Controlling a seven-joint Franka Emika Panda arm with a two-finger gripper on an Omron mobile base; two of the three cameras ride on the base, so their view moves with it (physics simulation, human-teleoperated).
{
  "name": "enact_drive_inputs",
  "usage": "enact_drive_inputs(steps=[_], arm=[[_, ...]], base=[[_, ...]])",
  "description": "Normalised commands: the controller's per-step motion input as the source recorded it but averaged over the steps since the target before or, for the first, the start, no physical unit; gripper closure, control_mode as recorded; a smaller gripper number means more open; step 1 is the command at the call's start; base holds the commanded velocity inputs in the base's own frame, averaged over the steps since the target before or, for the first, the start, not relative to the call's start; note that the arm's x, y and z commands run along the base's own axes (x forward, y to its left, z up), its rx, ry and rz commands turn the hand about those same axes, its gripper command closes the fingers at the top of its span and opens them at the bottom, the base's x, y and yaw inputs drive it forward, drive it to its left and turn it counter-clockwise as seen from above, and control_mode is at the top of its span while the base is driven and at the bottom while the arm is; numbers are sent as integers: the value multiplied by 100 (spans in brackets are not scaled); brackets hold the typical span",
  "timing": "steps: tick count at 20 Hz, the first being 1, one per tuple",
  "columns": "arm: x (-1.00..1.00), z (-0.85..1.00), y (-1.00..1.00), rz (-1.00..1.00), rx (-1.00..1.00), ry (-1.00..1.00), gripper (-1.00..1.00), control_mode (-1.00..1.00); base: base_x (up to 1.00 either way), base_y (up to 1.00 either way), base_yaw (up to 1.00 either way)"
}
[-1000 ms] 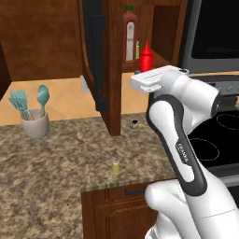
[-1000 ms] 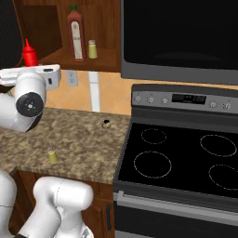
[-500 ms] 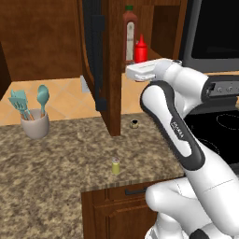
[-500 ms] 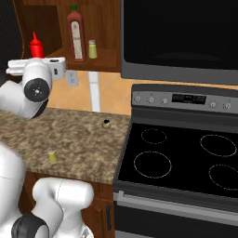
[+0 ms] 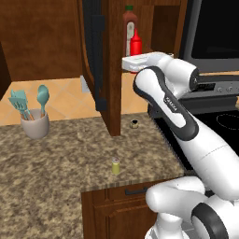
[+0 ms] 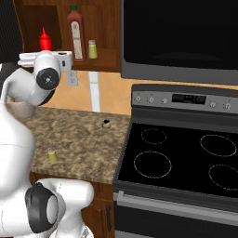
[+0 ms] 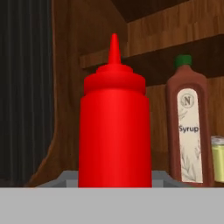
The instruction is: Put the shaker and condiment bottle from the counter next to their counterparts in the cabinet.
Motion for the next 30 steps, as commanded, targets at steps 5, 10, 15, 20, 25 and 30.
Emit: enact_drive_inputs(steps=[5, 10, 15, 20, 25, 30], arm=[[53, -2, 0, 0, 0, 0, 100, -100], [24, -12, 0, 0, 0, 0, 100, -100], [20, -21, 0, 0, 0, 0, 100, -100], [37, 0, 0, 0, 0, 0, 100, -100], [36, 0, 0, 0, 0, 0, 100, -100], [28, -11, 0, 0, 0, 0, 100, -100]], base=[[0, 0, 0], [0, 0, 0], [0, 0, 0], [0, 0, 0], [0, 0, 0], [0, 0, 0]])
